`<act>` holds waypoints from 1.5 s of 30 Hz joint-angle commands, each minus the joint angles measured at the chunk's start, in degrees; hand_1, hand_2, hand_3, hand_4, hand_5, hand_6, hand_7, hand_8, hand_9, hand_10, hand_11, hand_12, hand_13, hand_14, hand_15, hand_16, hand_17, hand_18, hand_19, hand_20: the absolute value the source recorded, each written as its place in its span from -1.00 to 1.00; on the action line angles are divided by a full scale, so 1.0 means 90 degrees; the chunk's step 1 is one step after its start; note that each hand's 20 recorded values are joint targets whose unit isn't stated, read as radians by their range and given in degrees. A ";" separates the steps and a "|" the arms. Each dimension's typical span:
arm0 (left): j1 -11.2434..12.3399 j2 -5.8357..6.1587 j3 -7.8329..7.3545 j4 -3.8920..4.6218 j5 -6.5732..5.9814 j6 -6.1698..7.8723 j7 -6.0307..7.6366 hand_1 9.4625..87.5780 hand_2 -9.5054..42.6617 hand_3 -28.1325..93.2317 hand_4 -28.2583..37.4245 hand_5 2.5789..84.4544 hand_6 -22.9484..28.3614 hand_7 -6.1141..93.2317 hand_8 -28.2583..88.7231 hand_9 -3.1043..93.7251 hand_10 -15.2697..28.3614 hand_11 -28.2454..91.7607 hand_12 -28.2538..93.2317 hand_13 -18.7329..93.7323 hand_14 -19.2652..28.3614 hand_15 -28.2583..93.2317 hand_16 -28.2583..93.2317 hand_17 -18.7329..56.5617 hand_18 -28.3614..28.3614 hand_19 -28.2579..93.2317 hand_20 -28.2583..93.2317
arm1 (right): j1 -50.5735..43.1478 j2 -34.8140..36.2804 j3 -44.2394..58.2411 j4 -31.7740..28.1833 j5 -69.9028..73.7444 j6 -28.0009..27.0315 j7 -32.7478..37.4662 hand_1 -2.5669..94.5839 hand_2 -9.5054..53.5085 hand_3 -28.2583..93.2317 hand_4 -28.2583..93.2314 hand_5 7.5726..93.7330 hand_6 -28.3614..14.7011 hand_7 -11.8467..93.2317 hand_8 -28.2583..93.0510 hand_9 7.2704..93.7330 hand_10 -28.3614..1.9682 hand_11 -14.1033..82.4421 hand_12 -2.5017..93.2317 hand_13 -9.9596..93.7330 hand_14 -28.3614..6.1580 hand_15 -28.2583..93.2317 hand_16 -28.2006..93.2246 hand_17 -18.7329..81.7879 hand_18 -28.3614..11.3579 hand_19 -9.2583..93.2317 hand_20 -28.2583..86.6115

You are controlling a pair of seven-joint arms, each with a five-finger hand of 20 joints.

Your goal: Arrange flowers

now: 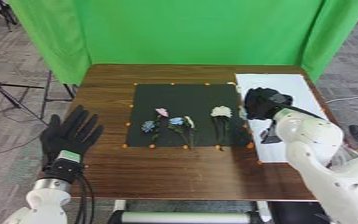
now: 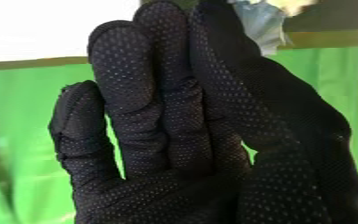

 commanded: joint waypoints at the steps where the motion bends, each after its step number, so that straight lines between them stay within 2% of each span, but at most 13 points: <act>1: 0.0180 0.0017 0.0005 -0.0138 -0.0039 -0.0075 0.0099 -0.60 -0.31 0.67 -1.00 -0.17 0.16 -0.54 -0.68 -0.34 0.21 -0.22 -0.34 -0.30 0.34 -0.01 -0.63 -0.69 0.50 0.04 -0.33 | -0.0346 0.0004 -0.0276 0.0019 -0.0184 0.0162 0.0025 0.30 -1.00 0.62 -1.00 0.51 0.29 -0.05 -0.47 0.83 0.35 -0.42 0.05 0.61 0.29 0.17 0.21 0.09 -0.62 0.74 0.29; 12: 0.0104 -0.0024 0.0070 -0.0129 -0.0088 0.0066 0.0124 -0.59 -0.32 0.68 -1.00 -0.19 0.16 -0.54 -0.68 -0.40 0.16 -0.23 -0.35 -0.31 0.34 -0.01 -0.63 -0.69 0.50 0.03 -0.33 | -0.0375 -0.0100 -0.0378 0.0100 -0.0258 0.0146 0.0135 0.27 -1.00 0.63 -1.00 0.46 0.28 -0.06 -0.51 0.78 0.36 -0.42 0.03 0.58 0.31 0.16 0.20 0.07 -0.63 0.73 0.27; 19: 0.0088 -0.0071 0.0034 -0.0143 -0.0136 0.0192 0.0148 -0.59 -0.32 0.68 -1.00 -0.21 0.15 -0.54 -0.68 -0.44 0.15 -0.24 -0.35 -0.33 0.33 -0.02 -0.63 -0.69 0.50 0.03 -0.33 | -0.0384 -0.0119 -0.0257 -0.0028 -0.0121 -0.0177 0.0268 0.12 -1.00 0.61 -1.00 0.42 0.20 -0.13 -0.52 0.71 0.24 -0.36 -0.03 0.52 0.11 0.28 0.04 0.04 -0.66 0.75 0.24; 20: 0.0091 -0.0089 0.0017 -0.0175 -0.0090 0.0325 0.0092 -0.59 -0.32 0.68 -1.00 -0.21 0.15 -0.54 -0.68 -0.44 0.15 -0.24 -0.35 -0.33 0.33 -0.02 -0.63 -0.69 0.50 0.03 -0.33 | -0.0388 -0.0111 -0.0229 -0.0049 -0.0264 -0.0266 0.0171 0.11 -1.00 0.61 -1.00 0.41 0.20 -0.13 -0.52 0.70 0.23 -0.35 -0.04 0.51 0.10 0.29 0.03 0.04 -0.66 0.75 0.24; 21: 0.0066 -0.0094 0.0025 -0.0217 -0.0034 0.0583 0.0056 -0.58 -0.33 0.67 -1.00 -0.21 0.15 -0.54 -0.68 -0.45 0.15 -0.24 -0.35 -0.33 0.33 -0.02 -0.63 -0.69 0.50 0.03 -0.33 | -0.0388 -0.0100 -0.0209 -0.0054 -0.0405 -0.0300 0.0056 0.07 -1.00 0.63 -1.00 0.40 0.20 -0.16 -0.52 0.67 0.19 -0.28 -0.10 0.50 0.07 0.31 -0.02 0.04 -0.67 0.75 0.24; 23: 0.0060 -0.0076 0.0030 -0.0167 -0.0047 0.0386 0.0104 -0.52 -0.36 0.68 -1.00 -0.20 0.16 -0.52 -0.68 -0.44 0.15 -0.22 -0.34 -0.33 0.33 -0.01 -0.63 -0.68 0.50 0.04 -0.33 | -0.0381 -0.0075 -0.0173 -0.0118 -0.0251 -0.0332 0.0127 -0.11 -1.00 0.72 -1.00 0.37 0.24 -0.25 -0.71 0.55 0.03 -0.07 -0.35 0.46 0.02 0.35 -0.09 0.01 -0.69 0.76 0.25; 24: 0.0070 -0.0061 0.0034 -0.0190 -0.0099 0.0433 0.0166 -0.50 -0.37 0.68 -1.00 -0.20 0.16 -0.51 -0.69 -0.44 0.16 -0.21 -0.34 -0.33 0.32 -0.01 -0.63 -0.69 0.50 0.04 -0.33 | -0.0348 -0.0079 -0.0189 -0.0116 -0.0221 -0.0321 0.0137 -0.14 -1.00 0.73 -1.00 0.36 0.24 -0.26 -0.76 0.53 0.01 -0.04 -0.39 0.45 0.01 0.35 -0.09 -0.01 -0.70 0.75 0.25; 26: 0.0033 -0.0060 0.0061 -0.0157 -0.0052 0.0423 0.0172 -0.48 -0.40 0.68 -0.99 -0.21 0.15 -0.50 -0.69 -0.44 0.15 -0.20 -0.34 -0.34 0.31 0.00 -0.63 -0.68 0.49 0.04 -0.33 | -0.0339 -0.0063 -0.0208 -0.0125 -0.0382 -0.0296 0.0108 -0.17 -1.00 0.73 -1.00 0.36 0.23 -0.27 -0.77 0.52 -0.02 -0.04 -0.41 0.45 0.00 0.35 -0.10 -0.01 -0.71 0.75 0.25; 33: 0.0022 -0.0030 0.0038 -0.0127 -0.0141 0.0353 0.0208 -0.48 -0.48 0.67 -0.98 -0.21 0.15 -0.48 -0.70 -0.45 0.15 -0.20 -0.35 -0.35 0.30 0.01 -0.64 -0.68 0.48 0.04 -0.33 | -0.0571 -0.0086 0.0097 -0.0422 -0.0368 -0.0182 0.0147 -0.23 -1.00 0.72 -1.00 0.33 0.19 -0.30 -0.76 0.49 -0.06 -0.05 -0.42 0.43 -0.03 0.35 -0.10 -0.02 -0.73 0.75 0.26; 36: 0.0056 0.0006 -0.0026 -0.0126 -0.0094 0.0256 0.0234 -0.51 -0.46 0.67 -0.99 -0.21 0.16 -0.49 -0.70 -0.45 0.16 -0.20 -0.36 -0.35 0.30 0.00 -0.64 -0.68 0.48 0.04 -0.33 | -0.0783 -0.0165 0.0396 -0.0563 -0.0321 0.0635 0.0212 -0.31 -1.00 0.67 -1.00 0.27 0.14 -0.34 -0.76 0.43 -0.14 -0.09 -0.43 0.41 -0.06 0.35 -0.10 -0.02 -0.75 0.76 0.26; 40: 0.0098 0.0048 -0.0176 -0.0084 0.0014 0.0011 0.0311 -0.58 -0.36 0.67 -1.00 -0.20 0.16 -0.52 -0.70 -0.42 0.17 -0.22 -0.38 -0.35 0.29 -0.04 -0.65 -0.66 0.46 0.01 -0.34 | -0.1104 -0.0500 0.0968 -0.0454 0.0320 0.2311 -0.0230 -0.51 -0.91 0.68 -0.97 0.08 0.03 -0.44 -0.72 0.24 -0.33 -0.26 -0.51 0.27 -0.21 0.30 -0.16 -0.06 -0.73 0.68 0.22; 43: 0.0108 0.0020 -0.0377 -0.0013 0.0207 -0.0167 0.0187 -0.66 -0.28 0.66 -1.00 -0.21 0.12 -0.58 -0.69 -0.40 0.16 -0.25 -0.39 -0.36 0.27 -0.10 -0.65 -0.66 0.46 0.00 -0.35 | -0.1345 -0.0972 0.1638 -0.0310 0.2205 0.2993 -0.1056 -0.60 -0.64 0.71 -0.96 -0.18 0.00 -0.49 -0.70 -0.08 -0.36 -0.44 -0.58 0.00 -0.34 0.10 -0.27 -0.18 -0.64 0.40 0.07; 45: 0.0096 0.0055 -0.0485 0.0070 0.0292 -0.0270 0.0129 -0.67 -0.26 0.65 -1.00 -0.21 0.11 -0.60 -0.69 -0.39 0.16 -0.26 -0.40 -0.36 0.26 -0.12 -0.65 -0.67 0.46 0.00 -0.35 | -0.1499 -0.1252 0.1864 -0.0395 0.3696 0.3508 -0.0819 -0.60 -0.59 0.75 -0.97 -0.27 0.02 -0.49 -0.71 -0.18 -0.31 -0.49 -0.61 -0.09 -0.32 0.02 -0.30 -0.23 -0.58 0.31 0.00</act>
